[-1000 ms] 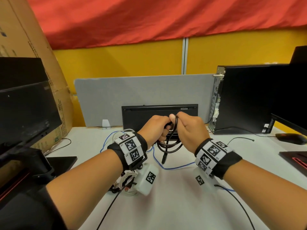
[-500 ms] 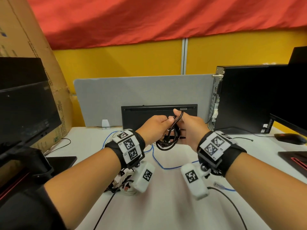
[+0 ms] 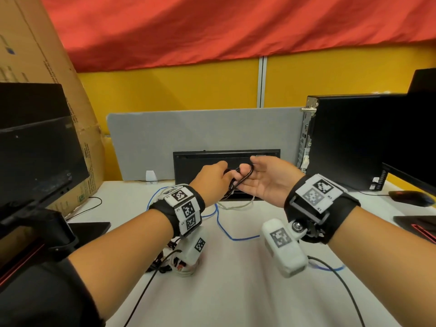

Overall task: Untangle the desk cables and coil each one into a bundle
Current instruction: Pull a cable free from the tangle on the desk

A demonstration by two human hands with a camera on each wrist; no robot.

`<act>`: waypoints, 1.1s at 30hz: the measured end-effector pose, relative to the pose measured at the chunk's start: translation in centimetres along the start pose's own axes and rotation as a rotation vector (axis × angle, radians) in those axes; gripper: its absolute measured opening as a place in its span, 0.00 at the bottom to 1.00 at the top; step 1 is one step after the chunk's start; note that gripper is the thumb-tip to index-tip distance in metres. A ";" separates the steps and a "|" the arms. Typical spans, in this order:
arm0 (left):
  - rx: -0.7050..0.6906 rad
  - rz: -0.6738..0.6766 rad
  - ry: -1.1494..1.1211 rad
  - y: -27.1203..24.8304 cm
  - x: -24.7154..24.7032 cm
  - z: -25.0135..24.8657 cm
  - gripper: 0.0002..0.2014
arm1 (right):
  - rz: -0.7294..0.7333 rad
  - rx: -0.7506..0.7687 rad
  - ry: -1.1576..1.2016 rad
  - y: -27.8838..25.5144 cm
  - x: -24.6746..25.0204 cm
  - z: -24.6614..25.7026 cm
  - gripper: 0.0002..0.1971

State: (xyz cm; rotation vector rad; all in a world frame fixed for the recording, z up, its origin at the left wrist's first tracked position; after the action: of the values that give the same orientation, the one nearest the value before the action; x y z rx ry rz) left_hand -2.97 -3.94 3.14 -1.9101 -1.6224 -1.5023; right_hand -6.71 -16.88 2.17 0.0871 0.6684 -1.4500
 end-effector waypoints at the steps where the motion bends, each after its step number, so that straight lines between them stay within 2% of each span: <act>1: -0.008 -0.018 -0.031 0.0 0.1 0.1 0.14 | -0.012 -0.006 -0.042 -0.1 -0.1 0.1 0.12; 3: -0.022 -0.054 -0.099 0.0 0.6 0.3 0.15 | -0.053 0.009 -0.192 -0.1 0.1 0.4 0.12; 5: -0.026 -0.075 -0.169 -0.1 1.2 0.8 0.14 | -0.099 0.116 -0.445 -0.2 0.5 1.5 0.11; 7: -0.007 -0.062 -0.262 -0.1 1.3 1.1 0.13 | -0.198 0.343 -0.850 -0.9 0.7 3.3 0.10; 9: 0.047 -0.033 -0.463 -0.3 1.0 1.3 0.14 | -0.315 0.607 -1.315 -1.6 0.2 4.5 0.09; 10: 0.075 -0.013 -0.569 -0.5 0.7 1.1 0.14 | -0.349 0.704 -1.478 -1.9 -0.2 4.7 0.09; 12: 0.100 0.032 -0.753 -0.9 0.2 0.2 0.15 | -0.385 0.837 -1.604 -1.9 -0.3 4.8 0.10; 15: 0.103 0.080 -0.988 -1.5 -0.5 -1.0 0.15 | -0.415 0.931 -1.476 -1.7 0.1 4.5 0.09; 17: 0.111 0.067 -1.066 -1.6 -0.6 -1.4 0.15 | -0.389 0.886 -1.246 -1.3 0.8 4.0 0.08; 21: 0.101 -0.071 -0.959 -1.3 -0.3 -1.2 0.15 | -0.217 0.551 -0.568 0.3 1.8 1.7 0.08; 23: 0.099 -0.138 -0.887 -0.9 -0.1 -1.0 0.15 | -0.072 0.371 -0.208 0.4 1.0 0.3 0.07; 25: 0.101 -0.181 -0.828 -0.7 0.1 -0.6 0.14 | 0.005 0.278 0.020 0.1 0.4 -0.3 0.08; 30: 0.055 -0.138 -0.736 -0.6 -0.1 -0.4 0.14 | -0.112 0.270 -0.167 -0.7 -0.1 -0.7 0.05; 33: 0.009 -0.074 -0.706 -1.0 -0.2 -0.5 0.13 | -0.065 0.218 -0.117 -0.7 -0.3 -0.9 0.07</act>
State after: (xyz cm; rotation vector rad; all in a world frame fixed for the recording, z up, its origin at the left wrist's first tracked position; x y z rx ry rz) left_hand -4.10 -4.05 2.79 -2.5776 -1.9576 -0.8624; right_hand -7.70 -16.36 1.84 0.1497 0.4194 -1.5747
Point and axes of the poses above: each hand's wrist, its own y-axis towards the middle knuckle, its own x-axis out of the back of the hand, z = x × y, the point moved 7 cm from there along y, towards the middle knuckle, and after that the axes turned 8 degrees about -x, right-handed, at the moved point
